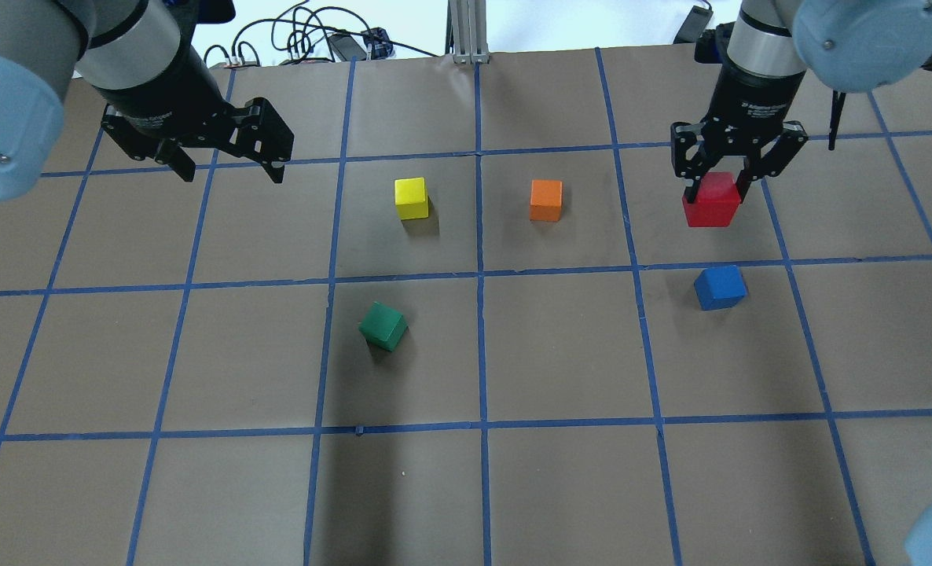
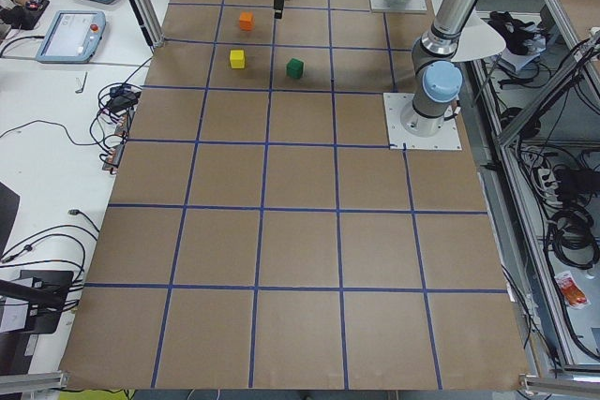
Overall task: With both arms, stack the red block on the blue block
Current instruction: 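Carry the red cube with the right gripper above the blue cube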
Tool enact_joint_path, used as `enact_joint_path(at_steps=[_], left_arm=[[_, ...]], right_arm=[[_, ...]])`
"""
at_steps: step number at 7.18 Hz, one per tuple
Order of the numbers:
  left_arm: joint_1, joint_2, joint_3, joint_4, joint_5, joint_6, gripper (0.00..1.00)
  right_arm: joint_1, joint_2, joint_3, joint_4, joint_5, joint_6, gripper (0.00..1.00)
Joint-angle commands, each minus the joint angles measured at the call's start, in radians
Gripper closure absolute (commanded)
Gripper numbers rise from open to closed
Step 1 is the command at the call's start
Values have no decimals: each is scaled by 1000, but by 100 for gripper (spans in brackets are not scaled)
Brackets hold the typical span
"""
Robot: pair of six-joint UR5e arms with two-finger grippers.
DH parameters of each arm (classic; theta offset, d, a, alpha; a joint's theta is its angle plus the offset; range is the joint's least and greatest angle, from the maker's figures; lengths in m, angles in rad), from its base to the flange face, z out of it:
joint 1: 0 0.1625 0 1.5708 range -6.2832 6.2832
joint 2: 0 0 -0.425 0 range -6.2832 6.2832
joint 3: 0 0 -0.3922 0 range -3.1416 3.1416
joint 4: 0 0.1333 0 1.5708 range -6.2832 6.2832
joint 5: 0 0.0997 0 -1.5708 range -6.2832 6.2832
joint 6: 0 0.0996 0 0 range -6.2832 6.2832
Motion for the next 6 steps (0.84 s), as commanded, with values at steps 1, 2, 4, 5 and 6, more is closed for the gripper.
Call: enact_joint_path(at_steps=[1,2,4,5,6], left_arm=[[-2,0,-2,0,1,0,0],[-2,0,-2,0,1,0,0],[-2,1,-2,0,1,0,0],[-2,3,-2,0,1,0,0],[-2,3,-2,0,1,0,0]], right_arm=[[-103,-16,104,-91,-1,-164,100],[-113,-33,160,-155,-1,-187,100],[-116,-47,293,-351,-4,-255,100],[-116,-58,350,-402,1,-258,100],[-113,-70,378,-433,-1,-264,100]])
